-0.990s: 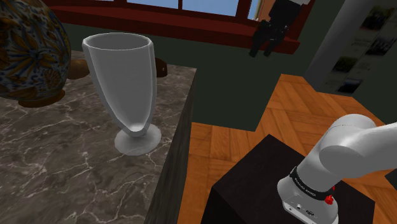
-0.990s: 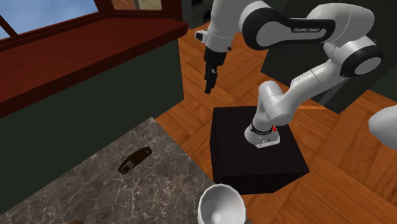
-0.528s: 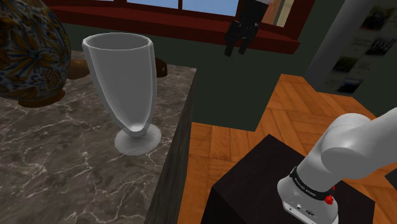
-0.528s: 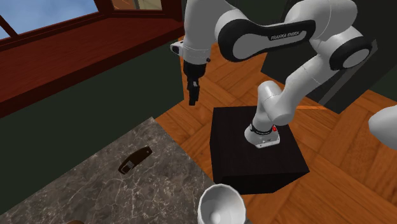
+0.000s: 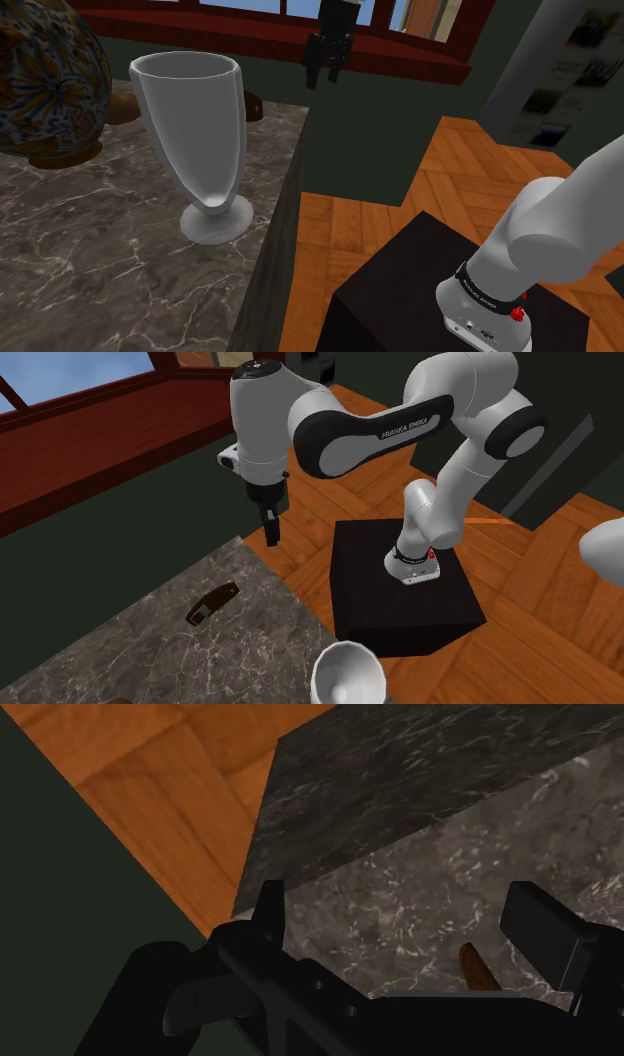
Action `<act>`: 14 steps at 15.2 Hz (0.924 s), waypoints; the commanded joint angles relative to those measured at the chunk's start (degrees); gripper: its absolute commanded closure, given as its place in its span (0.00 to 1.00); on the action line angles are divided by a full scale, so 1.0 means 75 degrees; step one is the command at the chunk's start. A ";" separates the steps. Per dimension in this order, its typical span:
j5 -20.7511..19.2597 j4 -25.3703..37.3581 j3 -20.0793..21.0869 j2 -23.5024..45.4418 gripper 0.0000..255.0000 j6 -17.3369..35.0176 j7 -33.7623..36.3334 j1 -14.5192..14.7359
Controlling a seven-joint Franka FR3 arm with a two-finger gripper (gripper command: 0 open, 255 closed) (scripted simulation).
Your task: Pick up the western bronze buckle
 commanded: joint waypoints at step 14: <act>-0.0910 0.3486 0.0824 0.3575 0.00 -0.0515 -0.0099 0.0833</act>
